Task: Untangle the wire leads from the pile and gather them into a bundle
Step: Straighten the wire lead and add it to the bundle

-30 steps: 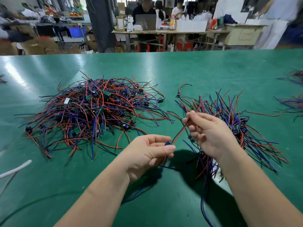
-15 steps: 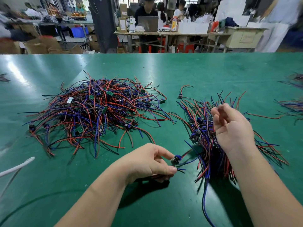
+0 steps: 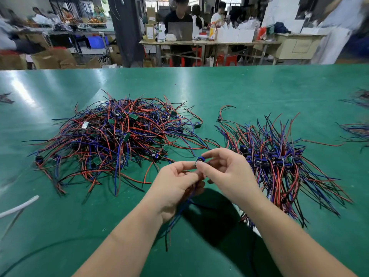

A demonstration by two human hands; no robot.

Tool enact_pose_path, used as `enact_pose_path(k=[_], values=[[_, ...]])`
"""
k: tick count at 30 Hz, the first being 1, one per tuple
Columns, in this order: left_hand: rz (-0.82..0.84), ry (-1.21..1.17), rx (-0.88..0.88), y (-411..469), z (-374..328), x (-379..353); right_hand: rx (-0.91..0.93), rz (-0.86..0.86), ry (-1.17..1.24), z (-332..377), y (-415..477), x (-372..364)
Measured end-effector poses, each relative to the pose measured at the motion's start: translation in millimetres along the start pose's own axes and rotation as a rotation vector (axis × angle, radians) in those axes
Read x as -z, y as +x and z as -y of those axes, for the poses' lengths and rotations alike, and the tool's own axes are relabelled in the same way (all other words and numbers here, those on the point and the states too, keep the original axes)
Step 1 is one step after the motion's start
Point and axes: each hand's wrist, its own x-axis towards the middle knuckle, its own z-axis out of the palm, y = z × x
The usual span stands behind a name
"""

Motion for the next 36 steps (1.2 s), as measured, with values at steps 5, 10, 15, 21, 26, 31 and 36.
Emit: enact_pose_path(k=[5,10,15,21,26,31,36], values=[[0.063,0.143,-0.053,-8,-1,-7,0.059,-0.136,0.008,1,1,5],[0.043,0.289,-0.131,-11,-11,-5,0.192,-0.411,0.115,15,5,29],[-0.496,1.126,-0.565,2,-18,30,0.128,-0.483,-0.458,11,14,75],[-0.679,1.554,-0.021,13,-17,67,-0.155,-0.235,-0.962,-2,15,83],[-0.717,1.544,-0.004,17,-19,73,0.009,-0.280,-0.834,7,11,62],[-0.768,1.458,0.016,18,-25,83,0.047,-0.210,-0.770,7,7,50],[-0.710,1.252,-0.230,17,-26,80,0.100,-0.215,-0.722,10,5,45]])
